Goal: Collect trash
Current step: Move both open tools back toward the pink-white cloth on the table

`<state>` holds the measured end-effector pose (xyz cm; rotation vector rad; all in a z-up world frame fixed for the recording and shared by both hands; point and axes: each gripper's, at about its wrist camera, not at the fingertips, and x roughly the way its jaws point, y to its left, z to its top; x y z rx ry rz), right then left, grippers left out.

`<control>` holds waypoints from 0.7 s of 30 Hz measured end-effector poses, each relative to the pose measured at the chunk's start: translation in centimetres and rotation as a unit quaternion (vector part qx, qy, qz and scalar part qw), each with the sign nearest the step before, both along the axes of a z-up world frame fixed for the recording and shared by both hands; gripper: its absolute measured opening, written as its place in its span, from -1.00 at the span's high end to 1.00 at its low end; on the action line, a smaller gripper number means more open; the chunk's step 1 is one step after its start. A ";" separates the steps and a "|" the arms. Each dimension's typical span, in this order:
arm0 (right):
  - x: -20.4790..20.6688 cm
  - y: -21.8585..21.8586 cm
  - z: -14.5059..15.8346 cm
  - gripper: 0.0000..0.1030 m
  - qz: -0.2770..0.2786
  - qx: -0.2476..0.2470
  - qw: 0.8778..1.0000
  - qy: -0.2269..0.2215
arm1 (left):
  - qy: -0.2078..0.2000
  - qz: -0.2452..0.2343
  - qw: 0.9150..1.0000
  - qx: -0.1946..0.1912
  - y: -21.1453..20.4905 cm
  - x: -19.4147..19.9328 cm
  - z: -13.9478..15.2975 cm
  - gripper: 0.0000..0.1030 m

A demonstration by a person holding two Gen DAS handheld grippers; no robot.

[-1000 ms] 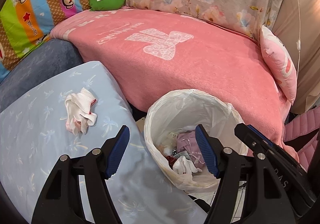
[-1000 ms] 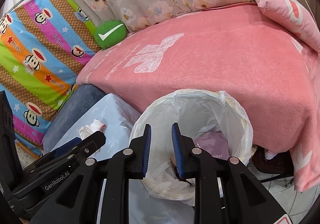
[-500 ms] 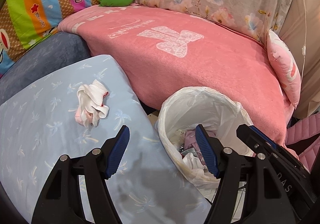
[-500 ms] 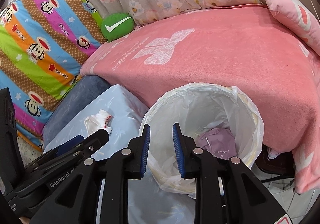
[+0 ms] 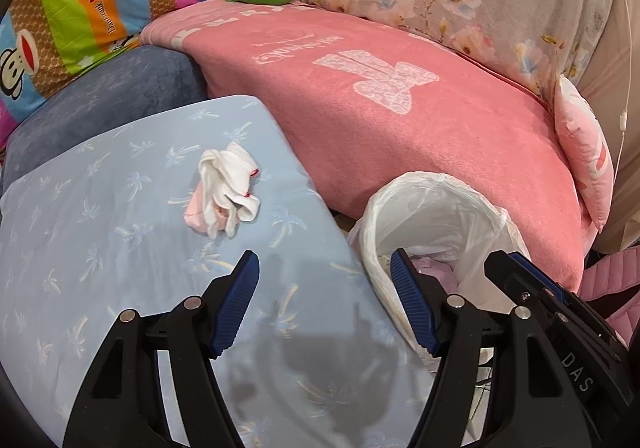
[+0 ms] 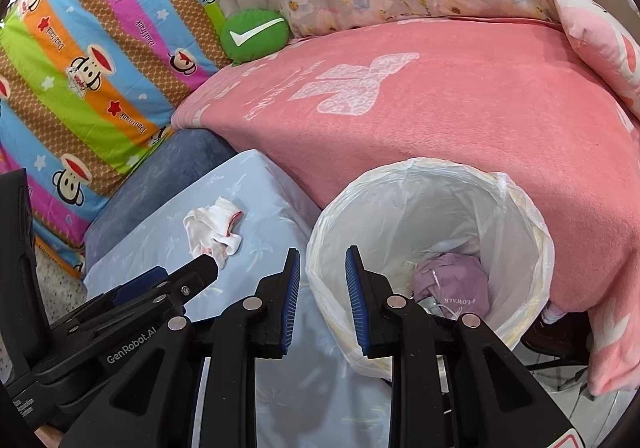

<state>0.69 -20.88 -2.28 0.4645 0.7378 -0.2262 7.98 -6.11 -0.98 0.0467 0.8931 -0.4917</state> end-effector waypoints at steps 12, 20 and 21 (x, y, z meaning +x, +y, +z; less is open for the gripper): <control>2.0 3.3 -0.2 0.42 0.038 -0.015 0.999 0.012 | 0.012 0.037 0.999 -0.007 4.0 1.2 -0.8 -0.26; 4.5 6.7 -0.9 0.33 0.074 -0.034 0.996 0.028 | 0.029 0.076 0.997 -0.010 7.7 2.8 -2.0 -0.42; 4.9 7.1 -1.0 0.33 0.078 -0.036 0.996 0.030 | 0.030 0.080 0.996 -0.010 8.1 2.9 -2.2 -0.45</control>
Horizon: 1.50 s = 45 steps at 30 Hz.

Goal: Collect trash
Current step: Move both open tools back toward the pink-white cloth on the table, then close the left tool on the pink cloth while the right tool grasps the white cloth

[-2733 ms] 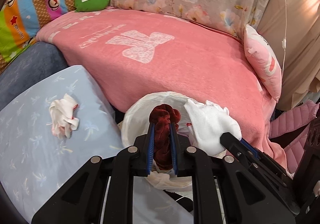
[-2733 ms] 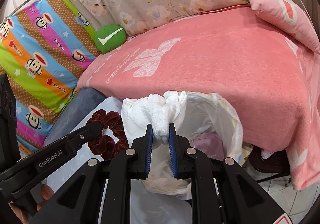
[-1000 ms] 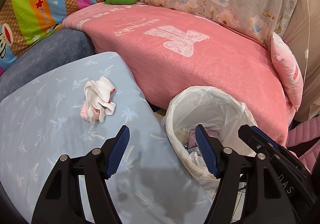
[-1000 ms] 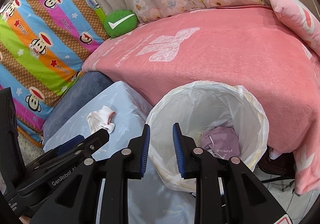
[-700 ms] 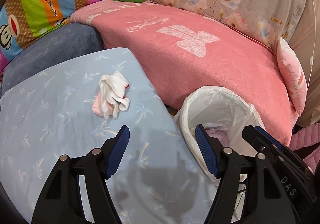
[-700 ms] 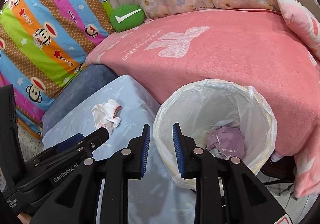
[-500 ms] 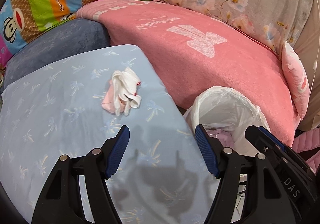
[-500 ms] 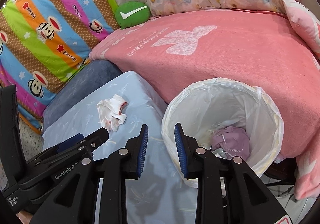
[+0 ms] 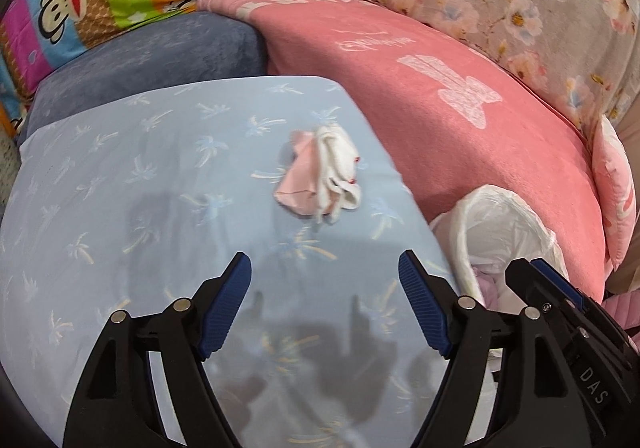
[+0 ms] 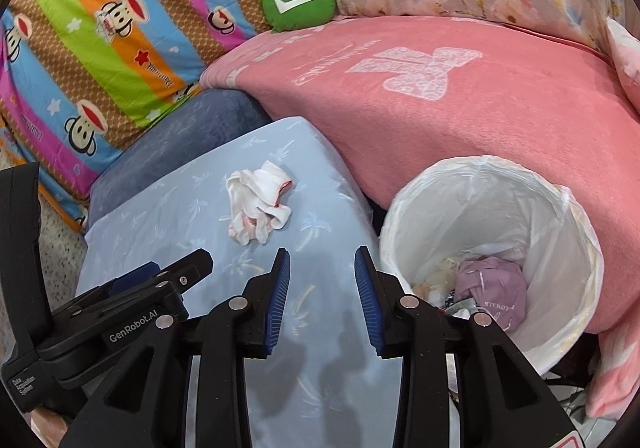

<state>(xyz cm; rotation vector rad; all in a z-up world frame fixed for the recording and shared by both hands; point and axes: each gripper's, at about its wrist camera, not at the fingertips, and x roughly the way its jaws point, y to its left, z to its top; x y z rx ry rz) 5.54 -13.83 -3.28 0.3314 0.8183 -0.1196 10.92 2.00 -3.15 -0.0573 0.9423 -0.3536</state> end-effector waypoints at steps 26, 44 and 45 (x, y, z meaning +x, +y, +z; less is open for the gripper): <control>14.9 7.6 -4.3 0.22 0.063 -0.026 0.997 0.027 | 0.027 0.083 0.996 0.011 7.7 7.2 -3.2 -0.47; 12.2 2.5 -4.8 0.95 0.017 0.002 1.000 0.019 | 0.041 0.019 0.999 -0.001 0.8 9.7 -4.4 -0.47; 12.0 2.2 -4.9 0.95 0.015 0.005 1.000 0.020 | 0.043 0.013 0.999 -0.004 0.2 9.7 -4.6 -0.47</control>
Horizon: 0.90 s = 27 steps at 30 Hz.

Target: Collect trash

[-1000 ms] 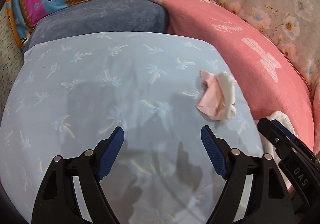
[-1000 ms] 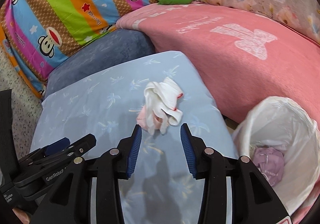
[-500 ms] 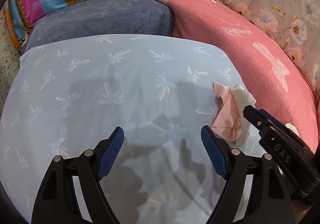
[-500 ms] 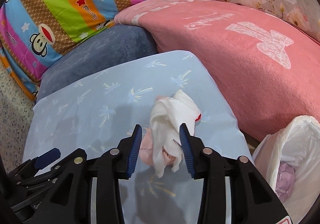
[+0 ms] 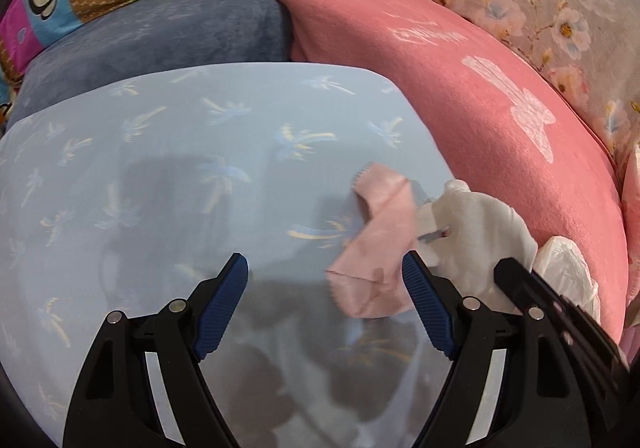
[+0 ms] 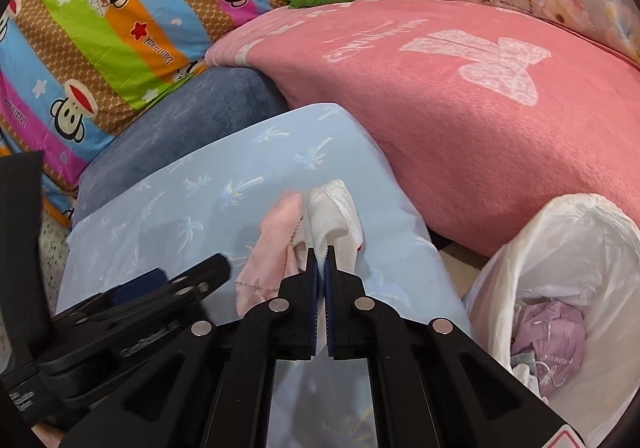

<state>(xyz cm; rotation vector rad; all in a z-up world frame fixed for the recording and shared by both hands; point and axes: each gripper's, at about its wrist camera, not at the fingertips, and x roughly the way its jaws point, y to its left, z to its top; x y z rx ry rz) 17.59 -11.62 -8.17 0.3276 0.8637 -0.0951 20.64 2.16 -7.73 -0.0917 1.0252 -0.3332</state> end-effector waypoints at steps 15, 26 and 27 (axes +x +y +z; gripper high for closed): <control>-2.8 -1.8 -1.2 0.94 -0.012 0.020 1.000 0.014 | 0.020 -0.023 0.999 0.026 -2.7 -0.8 -2.4 0.73; -5.9 -0.7 1.7 0.94 -0.005 0.022 1.000 -0.016 | 0.003 -0.017 1.000 0.008 -1.1 -3.9 0.5 0.87; -6.2 -0.6 2.1 0.94 -0.005 0.021 1.000 -0.019 | -0.001 -0.018 1.000 0.008 -1.1 -4.3 0.8 0.87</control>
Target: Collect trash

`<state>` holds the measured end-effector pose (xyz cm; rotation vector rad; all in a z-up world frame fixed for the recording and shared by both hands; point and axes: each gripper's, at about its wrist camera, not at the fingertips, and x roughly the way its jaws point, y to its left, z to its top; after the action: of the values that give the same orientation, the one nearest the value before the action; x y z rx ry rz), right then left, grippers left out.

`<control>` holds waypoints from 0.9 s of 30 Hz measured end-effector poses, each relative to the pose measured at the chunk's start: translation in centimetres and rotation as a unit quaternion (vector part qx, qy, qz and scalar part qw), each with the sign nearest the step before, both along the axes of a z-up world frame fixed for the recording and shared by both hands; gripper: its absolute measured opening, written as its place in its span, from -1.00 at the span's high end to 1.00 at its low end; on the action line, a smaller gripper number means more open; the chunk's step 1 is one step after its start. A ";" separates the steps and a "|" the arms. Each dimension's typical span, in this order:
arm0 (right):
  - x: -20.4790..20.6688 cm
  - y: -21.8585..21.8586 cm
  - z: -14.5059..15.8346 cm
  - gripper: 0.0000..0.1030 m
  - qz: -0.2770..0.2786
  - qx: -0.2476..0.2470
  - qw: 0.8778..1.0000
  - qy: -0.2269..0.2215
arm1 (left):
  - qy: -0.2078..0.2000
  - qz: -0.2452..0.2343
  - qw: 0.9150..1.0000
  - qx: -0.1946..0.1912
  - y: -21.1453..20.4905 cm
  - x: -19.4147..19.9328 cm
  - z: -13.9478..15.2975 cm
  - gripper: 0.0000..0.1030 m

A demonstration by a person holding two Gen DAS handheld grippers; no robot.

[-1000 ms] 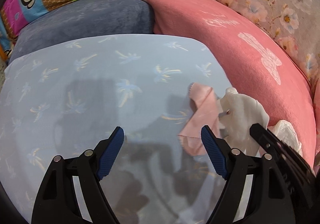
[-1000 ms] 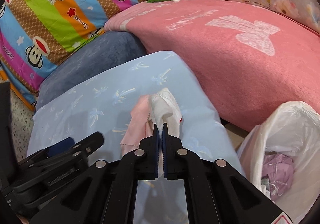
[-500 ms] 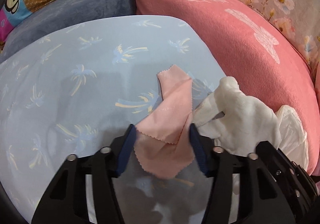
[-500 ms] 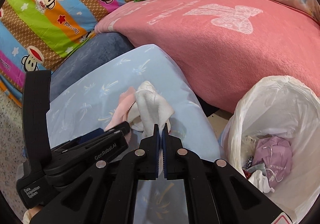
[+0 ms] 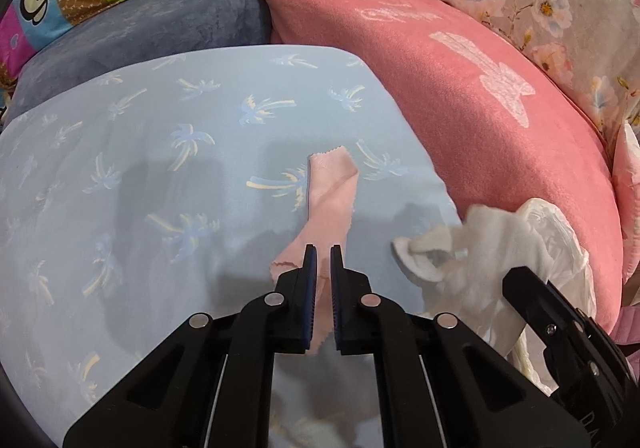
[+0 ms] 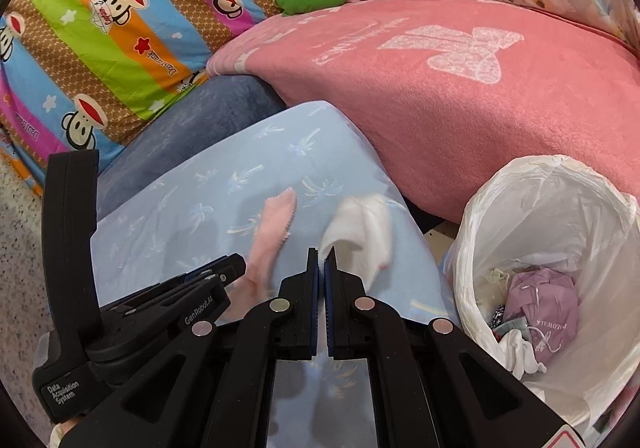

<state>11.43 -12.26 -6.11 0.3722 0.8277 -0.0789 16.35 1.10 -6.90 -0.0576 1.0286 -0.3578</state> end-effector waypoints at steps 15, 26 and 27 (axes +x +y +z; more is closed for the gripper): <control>-6.2 -1.3 5.7 0.94 -0.019 -0.012 0.998 -0.053 | -0.048 -0.024 0.999 -0.005 -1.7 -4.8 4.8 0.87; -10.3 -4.6 8.1 0.94 -0.053 -0.021 0.995 -0.078 | -0.083 -0.066 0.994 -0.011 -4.9 -8.2 7.5 0.86; -10.6 -5.0 8.3 0.94 -0.057 -0.021 0.995 -0.080 | -0.085 -0.069 0.994 -0.011 -5.2 -8.5 7.7 0.86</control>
<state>0.81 -17.24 2.16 0.3801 0.6456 -0.1697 7.88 -4.09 0.79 0.0243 0.8617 -0.4912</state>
